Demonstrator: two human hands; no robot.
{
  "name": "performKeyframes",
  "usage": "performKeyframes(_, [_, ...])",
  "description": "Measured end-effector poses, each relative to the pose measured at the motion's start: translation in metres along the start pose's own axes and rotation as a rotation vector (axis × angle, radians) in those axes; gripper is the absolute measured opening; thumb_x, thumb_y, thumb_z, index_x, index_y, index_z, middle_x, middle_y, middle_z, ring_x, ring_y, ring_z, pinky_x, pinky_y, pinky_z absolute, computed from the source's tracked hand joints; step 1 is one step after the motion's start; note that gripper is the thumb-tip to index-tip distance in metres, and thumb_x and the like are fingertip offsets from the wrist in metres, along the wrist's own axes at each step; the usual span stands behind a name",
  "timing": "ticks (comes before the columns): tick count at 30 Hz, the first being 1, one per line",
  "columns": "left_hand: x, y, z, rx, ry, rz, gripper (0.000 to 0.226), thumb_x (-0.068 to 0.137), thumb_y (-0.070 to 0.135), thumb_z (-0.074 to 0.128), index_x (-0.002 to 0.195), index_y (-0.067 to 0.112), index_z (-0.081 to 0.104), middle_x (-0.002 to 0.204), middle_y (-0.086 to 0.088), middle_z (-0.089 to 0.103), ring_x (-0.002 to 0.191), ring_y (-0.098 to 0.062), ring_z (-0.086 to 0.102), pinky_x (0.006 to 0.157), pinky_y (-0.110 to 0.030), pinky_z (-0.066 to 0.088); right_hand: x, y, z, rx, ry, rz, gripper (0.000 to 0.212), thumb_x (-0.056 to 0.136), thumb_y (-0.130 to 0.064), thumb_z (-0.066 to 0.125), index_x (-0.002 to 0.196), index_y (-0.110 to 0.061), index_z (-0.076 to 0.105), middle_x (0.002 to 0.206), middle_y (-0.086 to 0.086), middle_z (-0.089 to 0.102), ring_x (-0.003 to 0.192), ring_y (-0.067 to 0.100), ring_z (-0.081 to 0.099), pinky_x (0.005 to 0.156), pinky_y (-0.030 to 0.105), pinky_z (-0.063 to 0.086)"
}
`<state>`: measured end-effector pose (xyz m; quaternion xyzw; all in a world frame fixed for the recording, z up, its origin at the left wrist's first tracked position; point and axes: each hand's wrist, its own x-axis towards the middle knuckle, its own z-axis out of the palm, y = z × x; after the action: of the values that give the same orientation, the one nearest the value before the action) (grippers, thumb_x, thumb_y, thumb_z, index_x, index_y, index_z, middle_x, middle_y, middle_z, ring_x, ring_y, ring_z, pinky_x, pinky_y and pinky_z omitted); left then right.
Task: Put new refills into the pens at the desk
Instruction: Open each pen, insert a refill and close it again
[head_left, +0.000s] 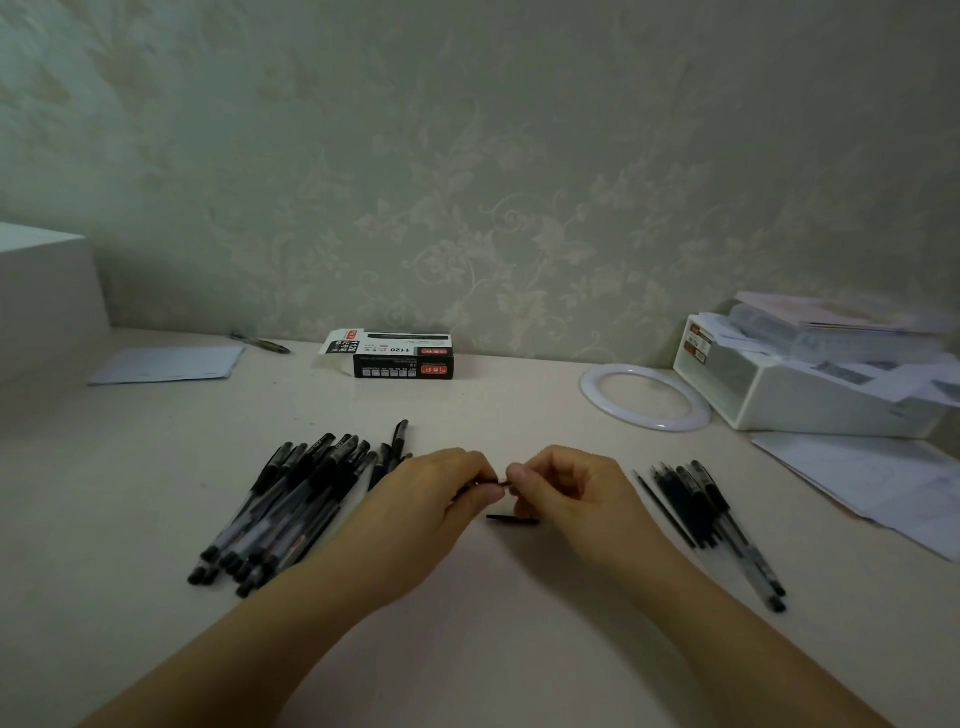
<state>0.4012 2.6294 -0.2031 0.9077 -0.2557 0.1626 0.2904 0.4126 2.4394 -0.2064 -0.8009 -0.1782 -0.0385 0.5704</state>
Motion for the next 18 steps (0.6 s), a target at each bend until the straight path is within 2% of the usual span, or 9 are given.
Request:
performKeyframes(3, [-0.0006,-0.0012,0.0009,0.023,-0.009,0.004,0.019,0.097,0.04,0.046,0.095,0.029,0.062,0.081,0.016,0.058,0.077,0.0,0.052,0.064,-0.016,0.037,0.0005,0.001,-0.003,-0.004,-0.034,-0.01,0.003,0.088,-0.024,0.072,0.085,-0.024,0.072,0.079,-0.005,0.074,0.074,0.006,0.069,0.068,0.016,0.05])
performKeyframes(4, [-0.0005,-0.0017,0.0011,0.028,-0.009,0.003,0.019,0.097,0.04,0.046,0.094,0.03,0.061,0.081,0.016,0.057,0.077,0.0,0.052,0.064,-0.016,0.037,0.0012,0.0014,-0.0039,-0.003,-0.038,-0.019,0.006,0.087,-0.019,0.073,0.087,-0.025,0.072,0.084,-0.006,0.074,0.077,0.006,0.068,0.069,0.017,0.052])
performKeyframes(7, [-0.0004,-0.0019,0.0012,0.029,-0.007,0.0,0.019,0.096,0.04,0.045,0.094,0.031,0.061,0.081,0.017,0.057,0.078,0.0,0.052,0.064,-0.015,0.036,0.001,0.0008,-0.0024,-0.004,-0.033,-0.005,0.011,0.087,-0.028,0.073,0.096,-0.034,0.07,0.094,-0.014,0.072,0.083,0.006,0.068,0.074,0.017,0.054])
performKeyframes(10, [-0.0007,-0.001,0.0018,0.021,-0.012,0.012,0.02,0.096,0.041,0.045,0.095,0.03,0.061,0.083,0.016,0.058,0.079,0.0,0.052,0.064,-0.016,0.038,-0.0001,0.0011,0.0004,-0.026,-0.025,0.005,0.014,0.088,-0.041,0.067,0.091,-0.028,0.071,0.085,-0.011,0.074,0.079,0.003,0.068,0.07,0.015,0.051])
performKeyframes(12, [-0.001,-0.0008,0.0024,0.02,-0.015,0.015,0.019,0.096,0.041,0.045,0.095,0.03,0.061,0.082,0.017,0.057,0.079,0.001,0.052,0.064,-0.015,0.037,-0.0001,0.0009,0.0003,-0.011,-0.038,0.016,0.013,0.09,-0.035,0.068,0.086,-0.023,0.072,0.077,-0.006,0.074,0.075,0.005,0.069,0.068,0.016,0.05])
performKeyframes(15, [-0.001,-0.0014,0.0029,0.026,-0.014,0.011,0.019,0.097,0.041,0.045,0.096,0.031,0.061,0.083,0.017,0.058,0.078,0.0,0.052,0.065,-0.016,0.038,0.0011,0.001,-0.0024,-0.004,-0.053,-0.001,0.003,0.088,-0.023,0.071,0.086,-0.025,0.072,0.082,-0.005,0.074,0.077,0.009,0.07,0.07,0.018,0.052])
performKeyframes(18, [-0.001,-0.0021,0.0025,0.016,0.001,0.011,0.02,0.097,0.04,0.045,0.095,0.029,0.062,0.081,0.017,0.058,0.077,-0.001,0.053,0.066,-0.019,0.041,0.0012,0.0006,-0.0021,0.035,-0.045,0.011,0.011,0.086,-0.028,0.074,0.095,-0.034,0.071,0.092,-0.008,0.074,0.08,0.008,0.069,0.072,0.016,0.053])
